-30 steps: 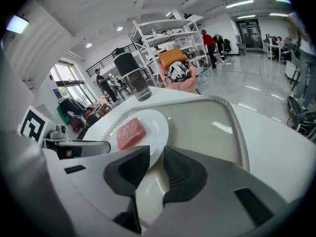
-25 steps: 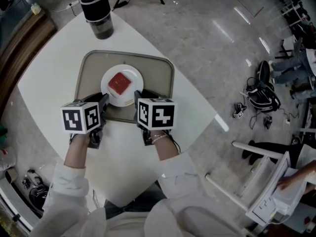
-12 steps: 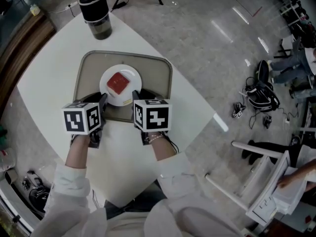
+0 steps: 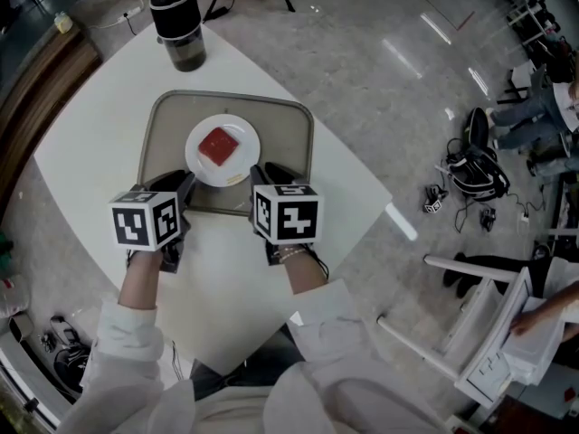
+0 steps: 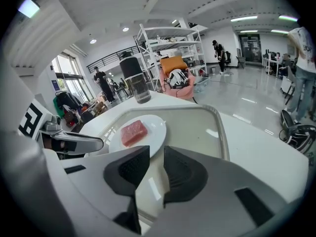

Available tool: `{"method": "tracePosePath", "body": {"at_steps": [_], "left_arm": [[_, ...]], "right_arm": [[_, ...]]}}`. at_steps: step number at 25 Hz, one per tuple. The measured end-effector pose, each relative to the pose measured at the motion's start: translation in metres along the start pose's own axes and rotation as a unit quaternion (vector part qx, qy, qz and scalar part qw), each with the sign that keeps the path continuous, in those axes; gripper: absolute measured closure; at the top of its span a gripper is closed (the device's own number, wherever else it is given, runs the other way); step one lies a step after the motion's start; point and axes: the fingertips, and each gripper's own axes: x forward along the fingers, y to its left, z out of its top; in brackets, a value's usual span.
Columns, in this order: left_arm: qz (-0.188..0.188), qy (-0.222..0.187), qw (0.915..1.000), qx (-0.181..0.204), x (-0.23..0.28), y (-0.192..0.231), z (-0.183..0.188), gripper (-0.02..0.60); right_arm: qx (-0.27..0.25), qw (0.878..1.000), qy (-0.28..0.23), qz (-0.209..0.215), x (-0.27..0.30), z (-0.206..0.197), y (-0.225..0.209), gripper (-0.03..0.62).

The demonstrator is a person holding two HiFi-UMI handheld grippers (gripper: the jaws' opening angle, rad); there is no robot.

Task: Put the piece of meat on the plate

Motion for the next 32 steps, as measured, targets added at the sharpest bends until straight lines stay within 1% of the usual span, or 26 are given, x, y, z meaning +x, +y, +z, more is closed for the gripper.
{"method": "tracePosePath", "body": {"at_steps": [2, 6, 8, 10, 12, 15, 17, 19, 21, 23, 27, 32], "left_arm": [[-0.016, -0.015, 0.9997, 0.006, -0.011, -0.004, 0.002, 0.506], [-0.086, -0.040, 0.9954, 0.015, -0.040, -0.023, 0.001, 0.508], [-0.107, -0.053, 0.9927, 0.015, -0.058, -0.031, -0.002, 0.514], [-0.120, -0.065, 0.9905, 0.018, -0.076, -0.039, -0.005, 0.531], [-0.130, -0.074, 0.9884, 0.027, -0.092, -0.048, -0.010, 0.543], [-0.141, -0.087, 0.9854, 0.040, -0.115, -0.057, -0.017, 0.552], [-0.144, -0.096, 0.9833, 0.055, -0.133, -0.060, -0.023, 0.563], [-0.156, -0.107, 0.9797, 0.066, -0.152, -0.066, -0.029, 0.568], [-0.174, -0.115, 0.9754, 0.071, -0.170, -0.075, -0.038, 0.569], [-0.193, -0.113, 0.9715, 0.078, -0.186, -0.084, -0.051, 0.571], [-0.238, -0.088, 0.9629, 0.093, -0.204, -0.098, -0.083, 0.572], [-0.269, -0.063, 0.9559, 0.101, -0.221, -0.115, -0.118, 0.572]], "right_arm": [[0.002, 1.000, -0.012, 0.002, -0.011, 0.000, 0.004, 0.502], [0.010, 0.999, -0.043, 0.021, -0.045, -0.005, 0.022, 0.510], [0.002, 0.998, -0.059, 0.025, -0.066, -0.012, 0.032, 0.528], [-0.010, 0.997, -0.072, 0.040, -0.085, -0.021, 0.046, 0.551], [-0.013, 0.995, -0.080, 0.057, -0.101, -0.030, 0.060, 0.559], [-0.021, 0.993, -0.094, 0.070, -0.126, -0.041, 0.083, 0.565], [-0.030, 0.990, -0.108, 0.082, -0.144, -0.048, 0.103, 0.571], [-0.040, 0.988, -0.118, 0.092, -0.162, -0.057, 0.121, 0.576], [-0.046, 0.987, -0.126, 0.091, -0.179, -0.068, 0.134, 0.577], [-0.053, 0.986, -0.131, 0.088, -0.193, -0.080, 0.145, 0.577], [-0.065, 0.986, -0.130, 0.084, -0.213, -0.103, 0.162, 0.577], [-0.059, 0.986, -0.123, 0.093, -0.233, -0.128, 0.174, 0.577]]}}
